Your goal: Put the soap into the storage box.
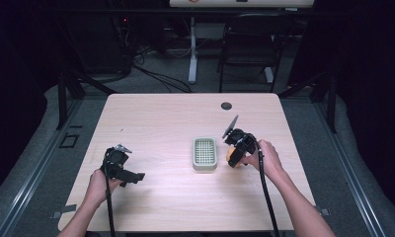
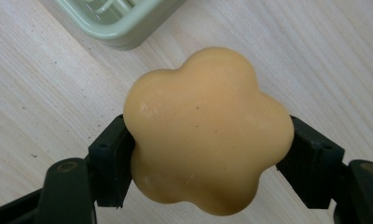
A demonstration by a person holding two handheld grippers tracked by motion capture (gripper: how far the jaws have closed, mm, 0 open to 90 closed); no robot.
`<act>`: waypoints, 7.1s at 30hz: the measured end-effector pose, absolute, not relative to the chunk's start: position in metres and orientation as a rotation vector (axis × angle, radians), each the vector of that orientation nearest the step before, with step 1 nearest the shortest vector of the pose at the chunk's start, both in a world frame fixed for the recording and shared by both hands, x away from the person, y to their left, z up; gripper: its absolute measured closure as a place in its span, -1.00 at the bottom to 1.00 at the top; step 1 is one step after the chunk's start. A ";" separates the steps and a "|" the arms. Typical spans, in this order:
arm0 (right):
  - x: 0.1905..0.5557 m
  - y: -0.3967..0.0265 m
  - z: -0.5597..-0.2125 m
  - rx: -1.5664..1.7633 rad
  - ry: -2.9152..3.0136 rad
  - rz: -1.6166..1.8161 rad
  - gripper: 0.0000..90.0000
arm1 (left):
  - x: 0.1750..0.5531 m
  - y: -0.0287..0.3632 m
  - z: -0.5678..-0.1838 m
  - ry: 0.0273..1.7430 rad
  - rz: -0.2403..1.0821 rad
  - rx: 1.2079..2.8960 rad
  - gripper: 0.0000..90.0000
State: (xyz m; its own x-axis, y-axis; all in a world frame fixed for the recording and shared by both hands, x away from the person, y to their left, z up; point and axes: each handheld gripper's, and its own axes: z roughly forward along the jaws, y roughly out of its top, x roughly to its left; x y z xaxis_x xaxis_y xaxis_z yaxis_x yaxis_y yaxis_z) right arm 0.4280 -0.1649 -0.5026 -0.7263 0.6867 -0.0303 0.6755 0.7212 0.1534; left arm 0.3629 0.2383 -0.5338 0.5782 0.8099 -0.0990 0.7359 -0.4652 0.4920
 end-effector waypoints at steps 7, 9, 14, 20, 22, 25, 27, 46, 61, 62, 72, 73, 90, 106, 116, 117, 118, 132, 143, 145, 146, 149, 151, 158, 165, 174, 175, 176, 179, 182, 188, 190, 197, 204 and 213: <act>0.432 -0.160 -0.500 1.110 2.843 0.194 -0.40 | 0.363 0.238 -0.534 1.233 0.206 2.321 -1.00; 0.433 -0.159 -0.500 1.107 2.842 0.199 -0.40 | 0.363 0.238 -0.534 1.231 0.203 2.323 -1.00; 0.435 -0.158 -0.498 1.110 2.839 0.219 -0.40 | 0.363 0.238 -0.534 1.230 0.204 2.324 -1.00; 0.438 -0.155 -0.494 1.112 2.824 0.222 -0.40 | 0.364 0.237 -0.534 1.226 0.200 2.327 -1.00; 0.439 -0.154 -0.494 1.104 2.824 0.224 -0.40 | 0.363 0.237 -0.534 1.226 0.205 2.326 -1.00; 0.441 -0.151 -0.492 1.093 2.832 0.208 -0.40 | 0.363 0.236 -0.534 1.226 0.205 2.326 -1.00; 0.442 -0.148 -0.491 1.088 2.837 0.198 -0.40 | 0.363 0.236 -0.534 1.226 0.206 2.326 -1.00; 0.450 -0.131 -0.489 1.063 2.839 0.239 -0.40 | 0.364 0.236 -0.534 1.218 0.202 2.327 -1.00; 0.454 -0.121 -0.488 1.048 2.854 0.241 -0.40 | 0.364 0.236 -0.534 1.220 0.206 2.322 -1.00; 0.455 -0.120 -0.488 1.043 2.860 0.235 -0.40 | 0.364 0.236 -0.534 1.220 0.207 2.323 -1.00; 0.457 -0.111 -0.486 1.029 2.863 0.248 -0.40 | 0.363 0.237 -0.533 1.216 0.200 2.323 -1.00; 0.457 -0.110 -0.486 1.028 2.865 0.250 -0.40 | 0.363 0.237 -0.533 1.216 0.199 2.323 -1.00; 0.463 -0.090 -0.492 1.008 2.893 0.258 -0.40 | 0.363 0.237 -0.534 1.217 0.200 2.325 -1.00; 0.466 -0.078 -0.504 1.006 2.912 0.253 -0.40 | 0.363 0.235 -0.534 1.204 0.193 2.336 -1.00; 0.468 -0.073 -0.513 1.004 2.904 0.240 -0.40 | 0.363 0.235 -0.534 1.203 0.188 2.335 -1.00; 0.468 -0.073 -0.513 0.999 2.904 0.236 -0.40 | 0.363 0.235 -0.534 1.202 0.188 2.336 -1.00; 0.469 -0.073 -0.513 0.993 2.904 0.232 -0.40 | 0.363 0.235 -0.534 1.202 0.189 2.337 -1.00; 0.470 -0.068 -0.522 0.980 2.907 0.219 -0.40 | 0.363 0.235 -0.534 1.203 0.190 2.336 -1.00; 0.467 -0.068 -0.517 0.976 2.887 0.266 -0.44 | 0.363 0.235 -0.534 1.204 0.192 2.332 -1.00; 0.466 -0.069 -0.512 0.979 2.874 0.293 -0.50 | 0.363 0.235 -0.534 1.203 0.191 2.333 -1.00; 0.465 -0.070 -0.508 0.974 2.878 0.289 -0.52 | 0.363 0.235 -0.534 1.203 0.191 2.333 -1.00; 0.462 -0.073 -0.503 0.974 2.874 0.309 -0.59 | 0.363 0.234 -0.534 1.203 0.191 2.333 -1.00; 0.460 -0.075 -0.498 0.972 2.879 0.321 -0.64 | 0.362 0.234 -0.534 1.203 0.192 2.332 -1.00; 0.452 -0.084 -0.484 0.981 2.881 0.397 -0.83 | 0.362 0.234 -0.534 1.204 0.193 2.330 -1.00; 0.440 -0.100 -0.472 0.976 2.907 0.432 -0.97 | 0.362 0.234 -0.533 1.200 0.192 2.331 -1.00; 0.420 -0.130 -0.467 0.967 2.885 0.448 -1.00 | 0.362 0.234 -0.533 1.196 0.193 2.336 -1.00; 0.418 -0.134 -0.467 0.972 2.885 0.443 -1.00 | 0.362 0.234 -0.534 1.196 0.193 2.336 -1.00; 0.416 -0.137 -0.468 0.985 2.882 0.441 -1.00 | 0.362 0.234 -0.534 1.196 0.192 2.336 -1.00; 0.411 -0.149 -0.468 0.996 2.884 0.430 -1.00 | 0.362 0.234 -0.534 1.197 0.190 2.339 -1.00; 0.405 -0.160 -0.471 1.013 2.876 0.423 -1.00 | 0.362 0.234 -0.534 1.196 0.189 2.341 -1.00; 0.394 -0.181 -0.476 1.038 2.865 0.398 -1.00 | 0.362 0.233 -0.534 1.197 0.193 2.343 -1.00; 0.390 -0.187 -0.478 1.047 2.856 0.381 -1.00 | 0.362 0.233 -0.535 1.197 0.192 2.344 -1.00; 0.372 -0.206 -0.485 1.082 2.836 0.382 -1.00 | 0.362 0.233 -0.535 1.193 0.190 2.345 -1.00; 0.352 -0.224 -0.499 1.119 2.806 0.380 -1.00 | 0.361 0.233 -0.534 1.186 0.191 2.343 -1.00; 0.326 -0.246 -0.514 1.184 2.775 0.384 -0.93 | 0.361 0.234 -0.534 1.182 0.178 2.349 -1.00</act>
State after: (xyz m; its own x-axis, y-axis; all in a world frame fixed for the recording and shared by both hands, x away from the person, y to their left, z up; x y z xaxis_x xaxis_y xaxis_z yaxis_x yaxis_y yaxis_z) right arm 0.3259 -0.2459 -0.5137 -0.6925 0.7214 0.0072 0.6962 0.6657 0.2686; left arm 0.3610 0.2344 -0.5339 0.6141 0.7823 -0.1045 0.7167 -0.4973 0.4889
